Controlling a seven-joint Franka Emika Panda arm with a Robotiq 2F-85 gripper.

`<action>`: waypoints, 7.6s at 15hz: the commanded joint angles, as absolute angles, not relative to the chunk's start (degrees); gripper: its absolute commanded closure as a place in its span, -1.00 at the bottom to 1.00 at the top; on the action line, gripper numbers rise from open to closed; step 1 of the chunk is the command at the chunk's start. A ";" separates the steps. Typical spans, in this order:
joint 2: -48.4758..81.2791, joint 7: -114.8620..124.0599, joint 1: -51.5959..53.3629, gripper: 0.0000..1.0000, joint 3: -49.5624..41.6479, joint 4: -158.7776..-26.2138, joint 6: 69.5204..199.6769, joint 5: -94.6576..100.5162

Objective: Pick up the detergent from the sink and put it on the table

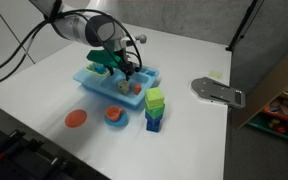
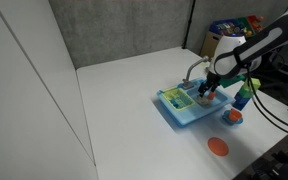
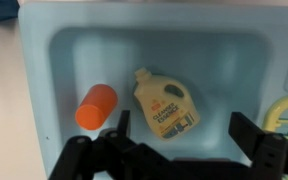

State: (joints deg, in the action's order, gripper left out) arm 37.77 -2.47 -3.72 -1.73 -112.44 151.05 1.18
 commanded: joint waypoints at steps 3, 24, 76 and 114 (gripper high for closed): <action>42.76 -3.72 -4.06 -1.00 -1.79 -107.57 152.20 1.70; 48.18 -7.03 -5.70 0.20 -0.40 -103.52 150.14 1.28; 25.00 -5.70 -2.83 -1.00 -0.55 -120.46 139.48 -0.56; 32.39 -1.28 -1.12 -0.20 -2.43 -118.14 141.46 0.86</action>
State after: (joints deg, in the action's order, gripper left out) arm 34.72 -3.43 -2.09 -1.54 -116.64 143.18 -0.49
